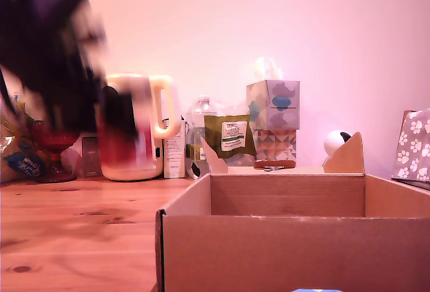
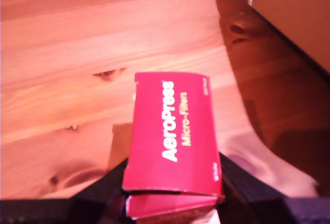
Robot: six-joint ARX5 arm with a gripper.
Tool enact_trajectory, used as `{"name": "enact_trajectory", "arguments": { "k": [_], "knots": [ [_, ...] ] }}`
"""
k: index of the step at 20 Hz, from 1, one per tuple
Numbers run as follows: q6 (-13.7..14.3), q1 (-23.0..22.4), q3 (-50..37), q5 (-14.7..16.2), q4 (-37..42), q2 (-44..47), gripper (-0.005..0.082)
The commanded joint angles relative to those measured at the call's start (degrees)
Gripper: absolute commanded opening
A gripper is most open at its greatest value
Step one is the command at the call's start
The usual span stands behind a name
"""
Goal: Pick the red carton of coffee filters and place it in the cardboard box
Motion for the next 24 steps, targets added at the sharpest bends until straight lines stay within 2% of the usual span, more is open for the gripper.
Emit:
{"name": "enact_trajectory", "arguments": {
  "k": [1, 4, 5, 7, 9, 10, 16, 24],
  "knots": [
    [0.5, -0.2, -0.3, 0.3, -2.2, -3.0, 0.0248],
    [0.7, -0.2, -0.3, 1.5, -7.0, -7.9, 0.0248],
    [1.6, -0.2, -0.3, 2.6, -8.4, -8.3, 0.0248],
    [1.7, -0.5, -0.3, 7.9, -10.0, -8.1, 0.0248],
    [2.3, -2.6, -0.3, 12.8, -9.0, -7.8, 0.0248],
    [3.0, -4.3, -0.3, 13.9, -7.8, -7.8, 0.0248],
    [3.5, -14.2, -0.3, 14.3, 1.3, -5.7, 0.0248],
    [3.0, -21.5, -0.3, 14.4, 9.1, 2.2, 0.0248]
  ]
}}
